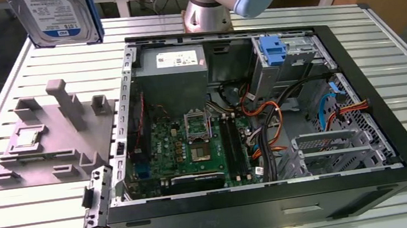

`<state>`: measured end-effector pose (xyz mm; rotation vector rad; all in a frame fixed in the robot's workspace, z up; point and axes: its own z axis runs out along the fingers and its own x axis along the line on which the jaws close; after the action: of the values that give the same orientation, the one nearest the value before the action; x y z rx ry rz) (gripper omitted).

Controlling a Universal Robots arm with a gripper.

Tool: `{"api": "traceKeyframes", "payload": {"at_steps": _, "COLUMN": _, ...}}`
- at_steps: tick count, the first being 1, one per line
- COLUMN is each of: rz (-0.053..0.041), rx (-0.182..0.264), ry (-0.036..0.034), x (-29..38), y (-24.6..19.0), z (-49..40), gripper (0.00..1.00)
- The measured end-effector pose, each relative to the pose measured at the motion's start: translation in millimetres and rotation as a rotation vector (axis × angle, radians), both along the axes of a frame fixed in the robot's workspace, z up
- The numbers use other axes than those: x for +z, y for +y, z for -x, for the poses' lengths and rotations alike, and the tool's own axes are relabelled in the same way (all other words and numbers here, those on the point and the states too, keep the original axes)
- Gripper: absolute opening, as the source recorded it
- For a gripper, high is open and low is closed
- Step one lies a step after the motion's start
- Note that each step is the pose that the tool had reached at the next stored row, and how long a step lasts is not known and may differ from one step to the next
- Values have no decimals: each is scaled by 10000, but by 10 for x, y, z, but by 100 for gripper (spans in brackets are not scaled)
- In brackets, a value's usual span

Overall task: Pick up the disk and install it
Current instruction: 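Pick up the disk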

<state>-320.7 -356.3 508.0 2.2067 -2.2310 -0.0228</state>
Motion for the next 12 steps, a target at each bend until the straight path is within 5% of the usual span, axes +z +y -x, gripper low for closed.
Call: {"api": "traceKeyframes", "payload": {"at_steps": 12, "rz": 0, "rx": 1, "ry": 0, "x": 0, "y": 0, "z": -54, "gripper": 36}}
